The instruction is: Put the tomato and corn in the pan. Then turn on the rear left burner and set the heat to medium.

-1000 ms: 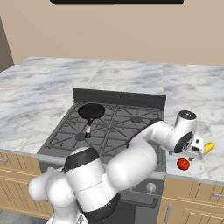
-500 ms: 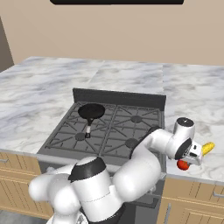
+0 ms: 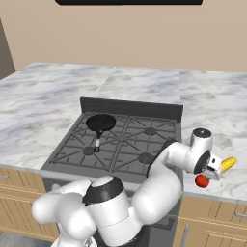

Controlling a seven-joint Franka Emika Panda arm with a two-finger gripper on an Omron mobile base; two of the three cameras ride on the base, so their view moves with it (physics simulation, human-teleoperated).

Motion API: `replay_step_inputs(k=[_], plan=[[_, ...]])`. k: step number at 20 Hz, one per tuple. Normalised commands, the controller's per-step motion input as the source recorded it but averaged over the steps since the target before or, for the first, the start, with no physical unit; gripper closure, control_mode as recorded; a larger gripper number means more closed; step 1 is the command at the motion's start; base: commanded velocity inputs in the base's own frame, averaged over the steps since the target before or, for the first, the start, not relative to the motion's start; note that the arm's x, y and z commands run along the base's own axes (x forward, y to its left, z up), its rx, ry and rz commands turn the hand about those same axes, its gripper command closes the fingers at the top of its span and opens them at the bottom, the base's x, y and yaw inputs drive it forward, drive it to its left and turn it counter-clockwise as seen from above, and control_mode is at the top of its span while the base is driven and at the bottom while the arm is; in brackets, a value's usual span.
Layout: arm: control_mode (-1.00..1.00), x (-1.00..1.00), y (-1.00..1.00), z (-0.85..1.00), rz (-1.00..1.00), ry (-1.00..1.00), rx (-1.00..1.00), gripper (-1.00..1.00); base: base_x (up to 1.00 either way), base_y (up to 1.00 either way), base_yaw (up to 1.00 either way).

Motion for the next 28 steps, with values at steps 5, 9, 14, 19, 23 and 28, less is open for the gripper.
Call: replay_step_inputs(k=[5, 9, 14, 19, 23, 28], plan=[[-1.0, -0.05, -0.2, 0.0, -0.05, 0.0, 0.01, -1.0, 0.0, 0.0, 0.0], [-1.0, -0.08, -0.1, 0.0, -0.03, 0.0, 0.0, -1.0, 0.0, 0.0, 0.0], [-1.0, 0.0, 0.0, -0.03, -0.01, 0.0, 0.01, -1.0, 0.0, 0.0, 0.0], [-1.0, 0.0, 0.0, -0.2, 0.0, 0.0, 0.03, -1.0, 0.0, 0.0, 0.0], [-1.0, 0.0, 0.0, -0.35, -0.01, 0.0, 0.03, -1.0, 0.0, 0.0, 0.0], [-1.0, 0.0, 0.0, -0.33, -0.01, 0.0, 0.03, -1.0, 0.0, 0.0, 0.0]])
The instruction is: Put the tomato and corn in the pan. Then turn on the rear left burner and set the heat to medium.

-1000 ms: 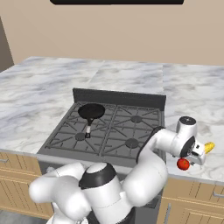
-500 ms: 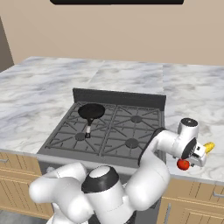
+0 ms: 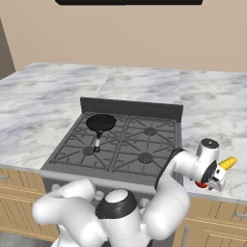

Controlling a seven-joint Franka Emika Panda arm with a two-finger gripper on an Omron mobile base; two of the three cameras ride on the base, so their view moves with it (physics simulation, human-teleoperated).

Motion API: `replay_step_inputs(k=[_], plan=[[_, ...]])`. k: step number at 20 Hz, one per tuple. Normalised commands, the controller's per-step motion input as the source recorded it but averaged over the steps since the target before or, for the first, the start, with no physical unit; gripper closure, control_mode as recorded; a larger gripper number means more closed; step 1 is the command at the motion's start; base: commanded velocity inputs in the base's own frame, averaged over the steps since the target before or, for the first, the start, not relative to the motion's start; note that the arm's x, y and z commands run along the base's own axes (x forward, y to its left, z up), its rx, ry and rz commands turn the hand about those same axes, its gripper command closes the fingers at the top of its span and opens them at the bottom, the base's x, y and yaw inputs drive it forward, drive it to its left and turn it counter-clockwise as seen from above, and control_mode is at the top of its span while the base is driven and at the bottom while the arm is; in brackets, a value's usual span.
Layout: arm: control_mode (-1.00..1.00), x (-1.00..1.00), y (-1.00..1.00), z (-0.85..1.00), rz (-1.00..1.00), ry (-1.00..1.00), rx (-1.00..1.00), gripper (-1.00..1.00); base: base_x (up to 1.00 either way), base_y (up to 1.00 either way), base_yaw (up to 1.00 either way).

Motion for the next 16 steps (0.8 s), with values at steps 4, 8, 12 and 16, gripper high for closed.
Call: replay_step_inputs(k=[4, 8, 12, 16], plan=[[-1.0, 0.0, 0.0, -0.06, 0.0, 0.0, 0.0, -1.0, 0.0, 0.0, 0.0], [-1.0, 0.0, 0.0, 0.0, 0.0, 0.0, 0.0, -1.0, 0.0, 0.0, 0.0], [-1.0, 0.0, 0.0, 0.0, 0.0, 0.0, 0.0, 1.0, 0.0, 0.0, 0.0], [-1.0, 0.0, 0.0, 0.0, 0.0, 0.0, 0.0, 1.0, 0.0, 0.0, 0.0]])
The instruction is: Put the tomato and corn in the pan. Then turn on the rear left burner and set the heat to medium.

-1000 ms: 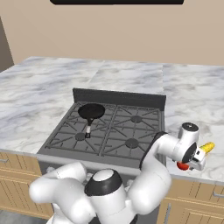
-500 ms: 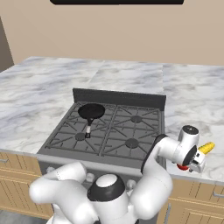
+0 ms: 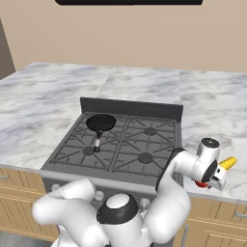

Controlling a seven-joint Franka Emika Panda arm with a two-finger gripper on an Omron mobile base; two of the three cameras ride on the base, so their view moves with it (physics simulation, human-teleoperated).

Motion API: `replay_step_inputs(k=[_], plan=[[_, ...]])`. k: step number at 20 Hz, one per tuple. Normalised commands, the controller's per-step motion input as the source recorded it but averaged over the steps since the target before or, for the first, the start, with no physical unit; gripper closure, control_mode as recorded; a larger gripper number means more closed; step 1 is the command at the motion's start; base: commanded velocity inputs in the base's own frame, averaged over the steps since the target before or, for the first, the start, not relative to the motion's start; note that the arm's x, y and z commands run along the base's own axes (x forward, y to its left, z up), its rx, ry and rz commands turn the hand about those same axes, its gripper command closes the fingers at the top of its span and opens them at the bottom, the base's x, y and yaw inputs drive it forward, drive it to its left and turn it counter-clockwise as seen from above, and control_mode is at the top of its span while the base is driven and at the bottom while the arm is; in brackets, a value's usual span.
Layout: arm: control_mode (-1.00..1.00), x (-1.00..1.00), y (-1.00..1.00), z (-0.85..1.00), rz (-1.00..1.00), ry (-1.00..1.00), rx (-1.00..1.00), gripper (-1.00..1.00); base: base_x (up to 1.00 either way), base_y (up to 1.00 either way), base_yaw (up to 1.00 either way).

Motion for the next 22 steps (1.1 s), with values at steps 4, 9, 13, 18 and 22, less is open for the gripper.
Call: replay_step_inputs(k=[4, 9, 13, 18, 22], plan=[[-1.0, -0.02, 0.0, 0.13, 0.0, -0.04, 0.0, 1.0, 0.0, 0.0, 0.0], [-1.0, 0.01, 0.15, 0.68, 0.07, -0.06, 0.0, 1.0, 0.0, 0.0, 0.0], [-1.0, 0.0, 0.39, 0.74, 0.11, -0.02, 0.0, 1.0, 0.0, 0.0, 0.0], [-1.0, 0.09, 0.7, 0.53, 0.13, 0.0, 0.0, 1.0, 0.0, 0.0, 0.0], [-1.0, 0.02, 0.98, 0.41, 0.1, 0.0, 0.0, 1.0, 0.0, 0.0, 0.0]])
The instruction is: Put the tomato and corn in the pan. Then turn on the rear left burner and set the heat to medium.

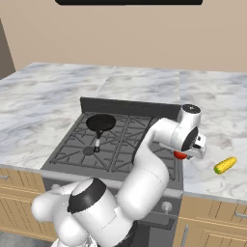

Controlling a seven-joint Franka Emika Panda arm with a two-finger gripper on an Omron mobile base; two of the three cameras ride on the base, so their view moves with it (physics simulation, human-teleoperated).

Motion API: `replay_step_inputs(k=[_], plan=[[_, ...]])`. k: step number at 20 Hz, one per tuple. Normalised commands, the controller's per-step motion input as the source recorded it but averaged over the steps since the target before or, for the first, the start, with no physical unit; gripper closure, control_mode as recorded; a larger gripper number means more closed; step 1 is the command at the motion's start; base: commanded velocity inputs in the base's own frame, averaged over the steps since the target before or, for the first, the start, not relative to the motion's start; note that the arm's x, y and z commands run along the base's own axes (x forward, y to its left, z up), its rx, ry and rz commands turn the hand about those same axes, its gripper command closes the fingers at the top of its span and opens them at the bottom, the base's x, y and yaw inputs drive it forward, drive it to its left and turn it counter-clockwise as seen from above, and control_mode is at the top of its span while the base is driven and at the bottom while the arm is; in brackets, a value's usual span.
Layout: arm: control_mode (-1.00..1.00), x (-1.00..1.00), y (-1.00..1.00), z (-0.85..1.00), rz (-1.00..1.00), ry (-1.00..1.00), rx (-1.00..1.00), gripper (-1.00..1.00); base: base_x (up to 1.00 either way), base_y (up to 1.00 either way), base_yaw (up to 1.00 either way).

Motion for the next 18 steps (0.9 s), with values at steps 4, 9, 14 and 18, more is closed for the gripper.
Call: replay_step_inputs(k=[4, 9, 14, 18], plan=[[-1.0, 0.0, 0.96, 0.45, 0.09, 0.0, 0.0, 1.0, 0.0, 0.0, 0.0], [-1.0, 0.0, 0.93, 0.62, 0.06, 0.0, 0.0, 1.0, 0.0, 0.0, 0.0], [-1.0, 0.0, 0.84, 0.58, 0.04, -0.01, 0.0, 1.0, 0.0, 0.0, 0.0], [-1.0, 0.0, 0.7, 0.37, 0.05, -0.04, 0.0, 1.0, 0.0, 0.0, 0.0]])
